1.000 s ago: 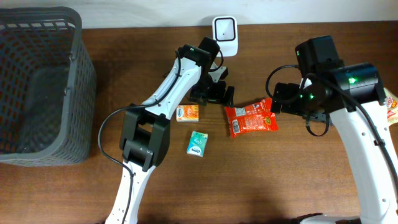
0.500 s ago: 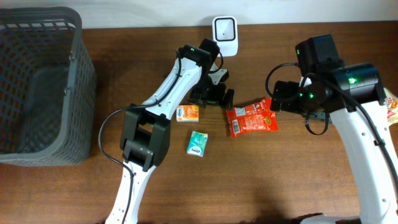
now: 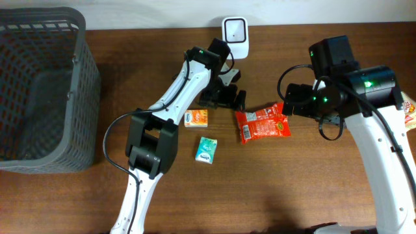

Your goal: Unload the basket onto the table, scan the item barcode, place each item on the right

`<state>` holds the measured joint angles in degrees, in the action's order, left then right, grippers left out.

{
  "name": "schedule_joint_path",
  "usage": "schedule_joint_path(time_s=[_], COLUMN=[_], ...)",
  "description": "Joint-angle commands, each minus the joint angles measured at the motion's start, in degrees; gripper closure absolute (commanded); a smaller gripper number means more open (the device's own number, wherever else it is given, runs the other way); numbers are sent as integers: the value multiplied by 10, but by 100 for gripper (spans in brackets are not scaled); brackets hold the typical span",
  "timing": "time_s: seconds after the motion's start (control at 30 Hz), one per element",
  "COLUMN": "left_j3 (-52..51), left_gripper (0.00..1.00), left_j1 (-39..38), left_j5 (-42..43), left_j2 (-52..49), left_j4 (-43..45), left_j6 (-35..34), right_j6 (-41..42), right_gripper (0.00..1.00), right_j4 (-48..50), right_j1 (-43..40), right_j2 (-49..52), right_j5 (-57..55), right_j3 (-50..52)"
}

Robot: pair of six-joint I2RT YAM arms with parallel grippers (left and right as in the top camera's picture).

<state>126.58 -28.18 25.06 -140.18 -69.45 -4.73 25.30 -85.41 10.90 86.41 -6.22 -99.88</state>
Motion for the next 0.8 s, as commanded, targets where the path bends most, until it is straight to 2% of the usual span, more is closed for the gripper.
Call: schedule_joint_path(time_s=[0.0, 0.1, 0.27, 0.43, 0.6, 0.63, 0.7, 0.77], left_j3=[0, 0, 0, 0, 0, 0, 0, 0], left_gripper=[0, 0, 0, 8, 11, 16, 38, 53], left_j1=[-3, -6, -23, -43, -58, -58, -58, -57], left_j5=[0, 12, 97, 103, 95, 95, 95, 95], left_j2=[-4, -17, -47, -47, -58, -62, -71, -74], left_j4=[23, 42, 58, 48, 48, 50, 49, 49], left_j6=[11, 11, 11, 11, 11, 11, 11, 11], right_j6=[3, 3, 3, 3, 3, 3, 3, 3], right_gripper=[2, 2, 1, 2, 2, 2, 2, 2], right_j4=[2, 2, 2, 2, 2, 2, 2, 2], right_j1=[0, 0, 0, 0, 0, 0, 0, 0], right_j2=[-2, -2, -2, -2, -2, -2, -2, -2], right_j5=[-9, -9, -9, -9, -9, -9, -9, -9], right_j3=[-11, -11, -11, -11, -11, -11, -11, -11])
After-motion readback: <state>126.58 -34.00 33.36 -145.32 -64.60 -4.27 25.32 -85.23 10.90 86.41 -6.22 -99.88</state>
